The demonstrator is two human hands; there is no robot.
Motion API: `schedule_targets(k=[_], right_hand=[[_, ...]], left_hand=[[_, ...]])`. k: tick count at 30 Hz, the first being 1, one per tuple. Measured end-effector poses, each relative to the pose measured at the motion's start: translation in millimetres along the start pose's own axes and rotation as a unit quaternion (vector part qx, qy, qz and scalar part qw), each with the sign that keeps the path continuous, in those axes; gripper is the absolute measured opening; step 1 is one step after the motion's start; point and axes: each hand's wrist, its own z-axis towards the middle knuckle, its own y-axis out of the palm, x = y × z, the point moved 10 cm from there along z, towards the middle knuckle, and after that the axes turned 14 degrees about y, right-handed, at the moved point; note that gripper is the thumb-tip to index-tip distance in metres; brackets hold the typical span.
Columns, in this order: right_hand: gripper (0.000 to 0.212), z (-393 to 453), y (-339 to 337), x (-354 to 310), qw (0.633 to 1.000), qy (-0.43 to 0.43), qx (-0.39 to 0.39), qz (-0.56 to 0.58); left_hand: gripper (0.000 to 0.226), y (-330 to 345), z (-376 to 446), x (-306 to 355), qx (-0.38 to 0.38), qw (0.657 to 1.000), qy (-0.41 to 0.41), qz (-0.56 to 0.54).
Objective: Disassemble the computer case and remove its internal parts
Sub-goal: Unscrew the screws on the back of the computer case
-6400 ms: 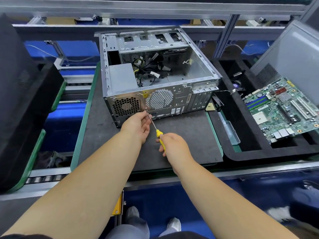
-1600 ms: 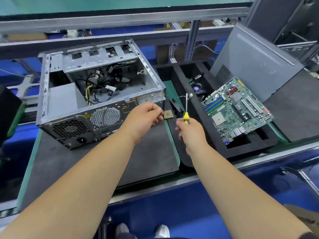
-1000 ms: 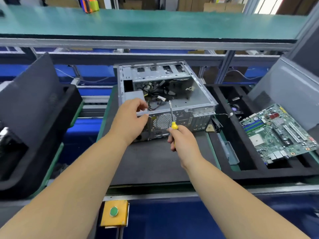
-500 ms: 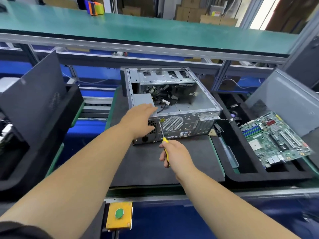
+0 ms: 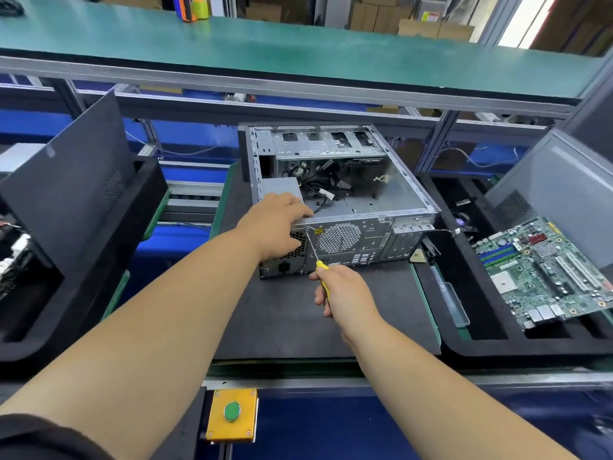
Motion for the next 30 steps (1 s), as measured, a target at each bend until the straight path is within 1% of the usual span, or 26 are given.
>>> schedule_targets(k=[2,4,7,10,13,16,19,21,22,23,24,26,28,30], right_hand=[[0.023,0.1,-2.6,-1.8,1.0,0.001,0.005,0.001],[0.022,-0.6,-5.6,-2.5,1.0,0.001,0.009,0.004],[0.021,-1.0,-10.0,-3.4,1.0,0.008,0.015,0.002],[0.021,0.6,-13.1,-4.8,1.0,0.019,0.021,-0.007],[0.02,0.6,-12.9,-4.2,0.999,0.026,0.023,0.002],[0.019,-2.2,-10.5,-3.8,0.999,0.025,0.025,0.016],[0.017,-4.7,-6.0,-7.7,0.999,0.02,0.031,0.005],[0.019,-4.3,-2.3,-6.5,0.999,0.046,0.026,0.01],[0.022,-4.0,1.4,-2.9,0.997,0.074,0.004,0.037],[0.027,-4.3,8.3,2.2,0.99,0.107,-0.036,0.087],[0.032,-5.7,17.5,6.8,0.974,0.142,-0.089,0.151],[0.04,-11.9,32.5,10.9,0.928,0.201,-0.175,0.26],[0.039,-15.2,38.3,11.6,0.901,0.222,-0.213,0.305],[0.037,-17.4,42.7,10.2,0.888,0.227,-0.232,0.326]], left_hand=[[0.052,-3.7,6.2,2.2,0.008,1.0,0.014,0.01],[0.051,-3.6,10.8,3.0,0.003,0.999,0.026,0.033],[0.061,3.5,14.0,-0.4,-0.016,0.998,0.034,0.051],[0.071,12.5,17.5,-2.4,-0.063,0.996,0.047,0.049],[0.066,15.5,20.8,-3.0,-0.09,0.992,0.06,0.058],[0.061,16.5,20.8,-4.0,-0.087,0.992,0.059,0.065],[0.054,15.8,21.0,-4.0,-0.081,0.993,0.056,0.068],[0.05,14.8,21.4,-3.7,-0.078,0.993,0.056,0.068],[0.048,14.7,21.5,-3.3,-0.076,0.993,0.056,0.066],[0.047,14.8,21.5,-2.8,-0.076,0.993,0.057,0.064],[0.046,14.9,21.7,-2.4,-0.075,0.994,0.057,0.063],[0.045,14.7,22.2,-2.3,-0.074,0.994,0.057,0.059],[0.045,14.4,22.5,-2.3,-0.073,0.994,0.057,0.06],[0.045,14.7,22.9,-2.6,-0.073,0.994,0.057,0.065]])
